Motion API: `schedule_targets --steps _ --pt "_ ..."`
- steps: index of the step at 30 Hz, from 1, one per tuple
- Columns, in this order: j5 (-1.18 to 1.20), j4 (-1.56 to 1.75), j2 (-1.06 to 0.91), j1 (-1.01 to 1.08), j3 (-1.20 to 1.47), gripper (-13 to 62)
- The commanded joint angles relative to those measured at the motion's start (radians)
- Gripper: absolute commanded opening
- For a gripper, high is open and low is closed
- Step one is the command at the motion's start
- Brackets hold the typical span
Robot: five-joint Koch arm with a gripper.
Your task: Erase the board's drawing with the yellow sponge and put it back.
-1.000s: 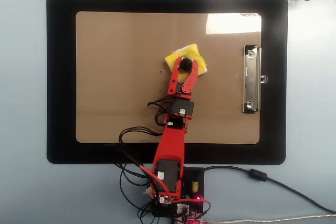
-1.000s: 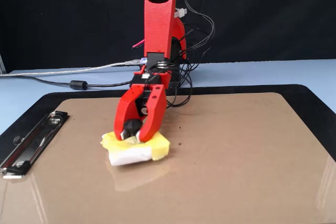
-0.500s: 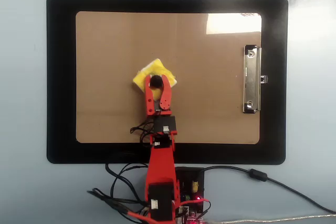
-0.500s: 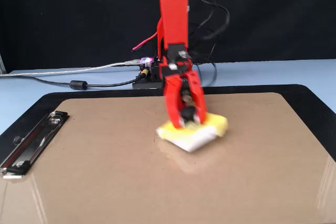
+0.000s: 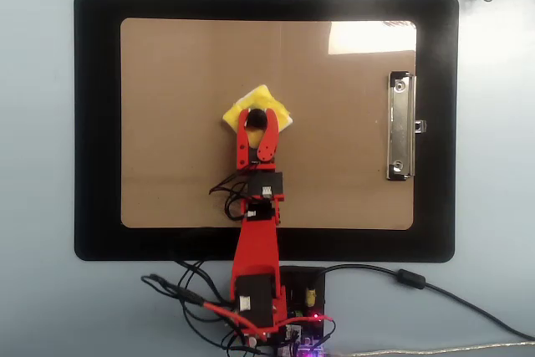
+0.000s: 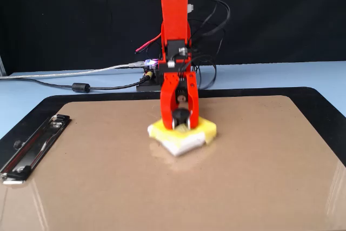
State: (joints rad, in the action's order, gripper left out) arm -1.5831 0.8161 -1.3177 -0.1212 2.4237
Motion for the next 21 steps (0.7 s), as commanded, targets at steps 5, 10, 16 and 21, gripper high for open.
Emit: schedule_targets --steps 5,10,16,21 --pt "-0.035 0.043 0.043 -0.009 0.055 -8.2" --pt "-0.034 0.101 -0.278 -0.018 0.443 -8.2" --pt "-0.032 0.087 -0.305 -0.044 0.417 -8.2" --pt "-0.032 0.083 0.075 -0.044 0.029 -8.2"
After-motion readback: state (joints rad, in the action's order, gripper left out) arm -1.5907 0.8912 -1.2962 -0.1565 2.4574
